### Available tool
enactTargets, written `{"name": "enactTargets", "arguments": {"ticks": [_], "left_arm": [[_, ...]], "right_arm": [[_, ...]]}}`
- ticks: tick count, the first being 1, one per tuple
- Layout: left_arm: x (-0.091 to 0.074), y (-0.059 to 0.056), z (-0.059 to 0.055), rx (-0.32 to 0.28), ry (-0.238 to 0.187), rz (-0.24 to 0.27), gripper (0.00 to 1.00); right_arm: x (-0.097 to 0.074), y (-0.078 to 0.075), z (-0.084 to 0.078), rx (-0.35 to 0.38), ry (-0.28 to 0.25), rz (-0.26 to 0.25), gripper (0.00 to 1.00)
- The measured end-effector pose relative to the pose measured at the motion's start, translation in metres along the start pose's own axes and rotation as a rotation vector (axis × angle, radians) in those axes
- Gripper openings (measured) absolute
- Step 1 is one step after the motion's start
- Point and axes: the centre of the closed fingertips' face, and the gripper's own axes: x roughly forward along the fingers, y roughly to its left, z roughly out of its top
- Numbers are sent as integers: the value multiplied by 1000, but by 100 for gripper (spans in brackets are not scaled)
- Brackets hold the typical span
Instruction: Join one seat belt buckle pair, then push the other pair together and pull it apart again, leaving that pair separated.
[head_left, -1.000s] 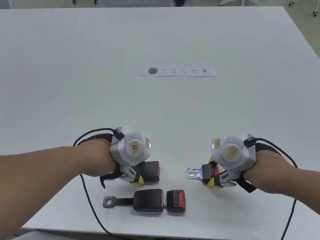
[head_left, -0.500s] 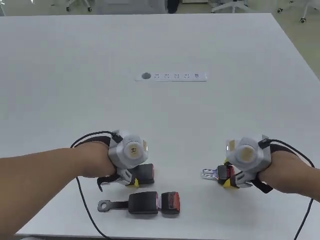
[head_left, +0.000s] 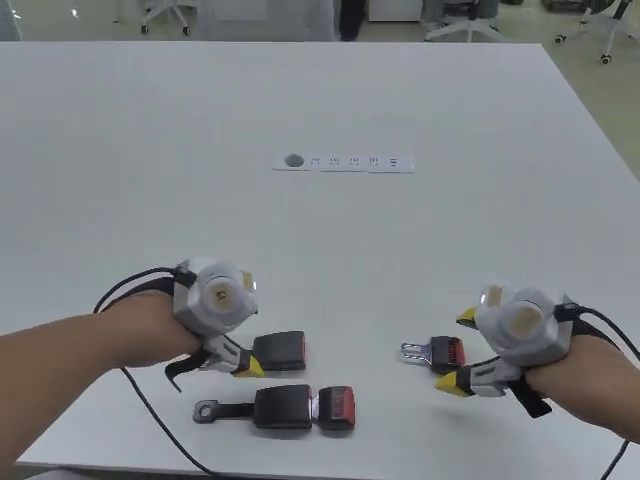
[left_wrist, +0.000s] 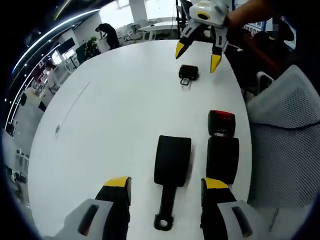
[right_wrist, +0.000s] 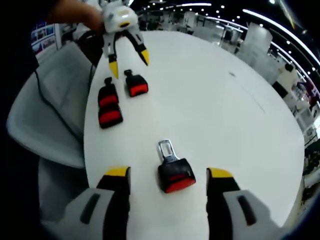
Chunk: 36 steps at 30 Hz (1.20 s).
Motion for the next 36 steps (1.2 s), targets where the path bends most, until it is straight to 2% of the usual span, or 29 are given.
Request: {"name": "enactTargets", "arguments": {"ticks": [5,9,13,18,22,26,36], "left_arm": [[-27,-13,-8,-89,-76,63,63],[-46,-28,-23,-201,-111,81,69],[-62,-37,-39,-261,-139,108,76],[-79,-44,-48,-309,-172,141,86],[-89,-41,-51,-359,-201,177,100],[-95,-40,-55,-379,-203,200,100],[-100,-43,-70,-390,-176,225,100]], "right_arm": [[-14,13,9,53,-67,-21,69],[-24,24,11,95,-106,-32,74],[-32,32,9,106,-119,-32,77],[-44,35,6,145,-140,-42,82],[-51,37,2,172,-151,-51,92],[-55,40,-1,177,-163,-61,100],[-57,43,-2,201,-166,-66,100]]}}
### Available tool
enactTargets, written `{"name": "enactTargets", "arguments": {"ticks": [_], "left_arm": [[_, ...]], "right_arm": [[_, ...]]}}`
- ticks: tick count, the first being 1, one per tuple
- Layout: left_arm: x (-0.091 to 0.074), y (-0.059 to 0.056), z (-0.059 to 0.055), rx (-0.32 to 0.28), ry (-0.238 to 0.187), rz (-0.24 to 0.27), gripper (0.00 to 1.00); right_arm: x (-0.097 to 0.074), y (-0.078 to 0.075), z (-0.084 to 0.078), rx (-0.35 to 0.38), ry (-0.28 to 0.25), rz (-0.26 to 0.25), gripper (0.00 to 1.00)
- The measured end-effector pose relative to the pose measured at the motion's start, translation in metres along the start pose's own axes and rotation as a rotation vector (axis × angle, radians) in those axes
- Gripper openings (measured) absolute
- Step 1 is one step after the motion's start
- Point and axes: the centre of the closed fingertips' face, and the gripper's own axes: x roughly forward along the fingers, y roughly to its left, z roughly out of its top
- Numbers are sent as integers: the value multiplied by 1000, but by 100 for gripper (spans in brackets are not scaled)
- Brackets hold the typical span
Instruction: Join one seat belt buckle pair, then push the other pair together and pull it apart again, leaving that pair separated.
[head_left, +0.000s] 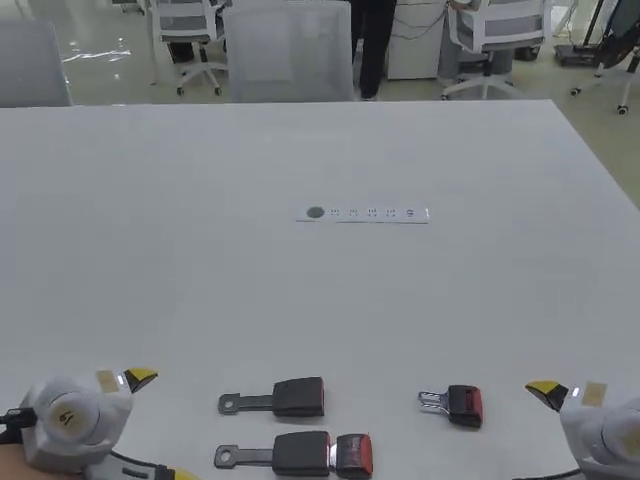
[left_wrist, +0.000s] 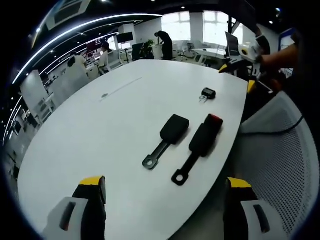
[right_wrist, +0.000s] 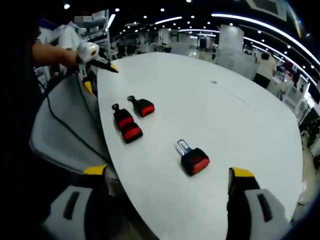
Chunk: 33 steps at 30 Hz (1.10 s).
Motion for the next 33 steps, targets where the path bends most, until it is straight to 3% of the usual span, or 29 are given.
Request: {"name": "enactTargets", "arguments": {"ticks": [16,33], "left_arm": [[-5,6,-7,-16,-16,35,100],[-5,0,-7,-8,-13,38,100]], "right_arm": [[-1,8,13,6,-18,6,100],[-12,5,0,33,-13,-20,100]]}}
